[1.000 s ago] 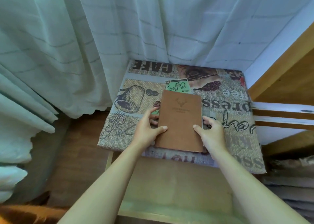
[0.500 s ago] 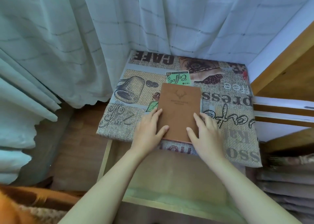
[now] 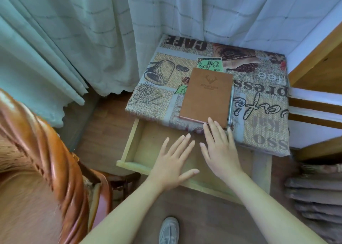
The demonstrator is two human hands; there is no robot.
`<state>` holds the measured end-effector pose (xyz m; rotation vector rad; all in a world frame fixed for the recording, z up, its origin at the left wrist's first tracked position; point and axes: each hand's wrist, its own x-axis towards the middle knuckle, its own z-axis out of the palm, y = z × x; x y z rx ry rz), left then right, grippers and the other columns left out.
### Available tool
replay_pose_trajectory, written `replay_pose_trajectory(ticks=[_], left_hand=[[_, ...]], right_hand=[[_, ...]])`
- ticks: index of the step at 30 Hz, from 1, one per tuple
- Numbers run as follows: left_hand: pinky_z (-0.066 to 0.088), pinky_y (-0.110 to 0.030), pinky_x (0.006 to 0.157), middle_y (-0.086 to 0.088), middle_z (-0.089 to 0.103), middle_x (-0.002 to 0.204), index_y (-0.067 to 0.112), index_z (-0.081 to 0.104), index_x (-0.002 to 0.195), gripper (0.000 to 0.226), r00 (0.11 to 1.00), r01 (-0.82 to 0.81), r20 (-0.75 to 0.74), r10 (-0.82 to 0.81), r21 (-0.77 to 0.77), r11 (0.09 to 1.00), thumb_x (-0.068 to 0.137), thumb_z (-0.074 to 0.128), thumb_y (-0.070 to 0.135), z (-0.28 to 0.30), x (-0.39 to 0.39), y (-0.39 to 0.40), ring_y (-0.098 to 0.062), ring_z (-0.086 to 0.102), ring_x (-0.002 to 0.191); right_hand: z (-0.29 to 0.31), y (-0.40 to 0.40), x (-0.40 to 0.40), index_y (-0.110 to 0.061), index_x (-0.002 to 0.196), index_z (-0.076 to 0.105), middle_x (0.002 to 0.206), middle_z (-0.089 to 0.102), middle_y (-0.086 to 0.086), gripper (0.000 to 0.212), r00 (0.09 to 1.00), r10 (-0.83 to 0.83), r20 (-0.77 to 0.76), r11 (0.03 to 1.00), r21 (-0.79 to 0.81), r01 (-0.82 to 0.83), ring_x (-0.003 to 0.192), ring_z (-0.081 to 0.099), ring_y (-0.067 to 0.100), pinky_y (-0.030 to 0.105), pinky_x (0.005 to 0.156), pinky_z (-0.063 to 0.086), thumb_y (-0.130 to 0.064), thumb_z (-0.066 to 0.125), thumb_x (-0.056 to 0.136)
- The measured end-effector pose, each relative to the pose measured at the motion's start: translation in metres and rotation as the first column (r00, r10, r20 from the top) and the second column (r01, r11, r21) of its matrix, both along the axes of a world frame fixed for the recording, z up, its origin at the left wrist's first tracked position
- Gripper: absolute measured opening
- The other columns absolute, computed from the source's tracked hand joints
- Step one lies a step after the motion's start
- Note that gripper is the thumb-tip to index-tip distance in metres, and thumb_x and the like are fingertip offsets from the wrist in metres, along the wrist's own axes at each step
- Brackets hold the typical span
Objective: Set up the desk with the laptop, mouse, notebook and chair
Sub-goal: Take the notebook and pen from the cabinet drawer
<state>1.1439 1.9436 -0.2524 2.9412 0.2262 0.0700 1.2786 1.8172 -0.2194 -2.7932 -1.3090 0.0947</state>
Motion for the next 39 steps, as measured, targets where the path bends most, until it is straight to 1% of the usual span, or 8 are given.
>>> replay_pose_trajectory(ticks=[4, 8, 14, 19, 27, 32, 36, 39], left_hand=[[0.008, -0.048, 0.115, 0.001, 0.011, 0.161, 0.017, 0.017, 0.153, 0.103, 0.988, 0.106, -0.116, -0.104, 0.007, 0.994, 0.077, 0.026, 0.086, -0.022, -0.020, -0.014, -0.012, 0.005, 0.148], [0.004, -0.046, 0.117, -0.001, 0.017, 0.160, 0.014, 0.019, 0.153, 0.110, 0.975, 0.137, -0.185, -0.127, 0.044, 0.990, 0.072, 0.032, 0.088, -0.032, -0.013, -0.017, -0.015, 0.010, 0.148], [0.015, -0.044, 0.117, -0.001, 0.029, 0.157, 0.011, 0.038, 0.146, 0.116, 0.986, 0.167, -0.007, -0.167, 0.052, 0.985, 0.058, 0.058, 0.084, -0.021, 0.000, -0.011, -0.014, 0.023, 0.145], [0.019, -0.045, 0.117, 0.000, 0.019, 0.159, 0.009, 0.026, 0.150, 0.127, 0.987, 0.127, 0.084, -0.134, 0.085, 0.988, 0.054, 0.060, 0.084, -0.002, 0.007, -0.010, -0.012, 0.014, 0.148], [0.015, -0.044, 0.119, -0.006, 0.012, 0.161, 0.006, 0.018, 0.152, 0.138, 0.998, 0.035, 0.042, -0.045, 0.204, 0.978, 0.047, 0.067, 0.081, 0.025, 0.057, 0.008, -0.017, 0.008, 0.149], [0.028, -0.048, 0.114, -0.010, 0.028, 0.157, 0.009, 0.032, 0.148, 0.098, 0.987, 0.052, 0.134, -0.091, 0.274, 0.960, 0.070, 0.070, 0.055, 0.025, 0.108, 0.017, -0.022, 0.025, 0.145], [0.049, -0.047, 0.096, -0.011, 0.049, 0.144, 0.011, 0.045, 0.141, 0.067, 0.968, 0.151, 0.130, -0.215, 0.384, 0.911, 0.082, 0.060, 0.038, 0.012, 0.131, 0.023, -0.027, 0.049, 0.131], [0.052, -0.047, 0.091, -0.012, 0.053, 0.141, 0.009, 0.048, 0.139, 0.052, 0.957, 0.172, 0.147, -0.251, 0.410, 0.896, 0.093, 0.041, 0.033, 0.003, 0.133, 0.023, -0.028, 0.052, 0.127]], right_hand=[[-0.007, -0.001, 0.005, -0.007, 0.146, 0.025, 0.157, 0.019, 0.008, 0.062, 1.000, 0.019, 0.016, 1.000, -0.016, -0.019, 0.143, 0.019, 0.027, 0.054, 0.113, 0.022, -0.037, 0.043, 0.095], [-0.010, -0.001, 0.004, -0.007, 0.148, 0.017, 0.158, 0.013, 0.009, 0.068, 1.000, 0.014, 0.021, 1.000, -0.019, -0.014, 0.145, 0.014, 0.028, 0.053, 0.113, 0.020, -0.040, 0.041, 0.094], [-0.009, 0.003, 0.011, -0.009, 0.149, 0.016, 0.158, 0.011, 0.010, 0.067, 1.000, 0.005, 0.005, 1.000, 0.009, -0.005, 0.145, 0.010, 0.028, 0.052, 0.115, 0.015, -0.043, 0.035, 0.095], [-0.005, 0.003, 0.019, -0.013, 0.149, 0.018, 0.158, 0.012, 0.007, 0.066, 0.999, -0.014, -0.040, 0.994, 0.105, 0.018, 0.146, 0.009, 0.023, 0.046, 0.117, 0.011, -0.051, 0.016, 0.094], [-0.003, -0.004, 0.034, -0.014, 0.149, 0.018, 0.158, 0.013, 0.004, 0.063, 0.996, -0.051, -0.066, 0.992, 0.108, 0.058, 0.146, 0.009, 0.019, 0.042, 0.117, 0.011, -0.046, 0.013, 0.095], [-0.003, -0.006, 0.038, -0.012, 0.148, 0.020, 0.158, 0.016, 0.005, 0.062, 0.998, -0.025, -0.049, 0.993, 0.112, 0.030, 0.145, 0.011, 0.021, 0.042, 0.117, 0.013, -0.044, 0.015, 0.095], [-0.005, -0.005, 0.041, -0.008, 0.146, 0.024, 0.156, 0.021, 0.006, 0.060, 0.998, -0.031, -0.059, 0.991, 0.126, 0.038, 0.145, 0.015, 0.022, 0.042, 0.116, 0.016, -0.040, 0.024, 0.096], [-0.005, -0.006, 0.043, -0.007, 0.143, 0.032, 0.153, 0.029, 0.008, 0.057, 0.998, -0.025, -0.049, 0.992, 0.121, 0.031, 0.143, 0.022, 0.023, 0.042, 0.115, 0.020, -0.039, 0.028, 0.096]])
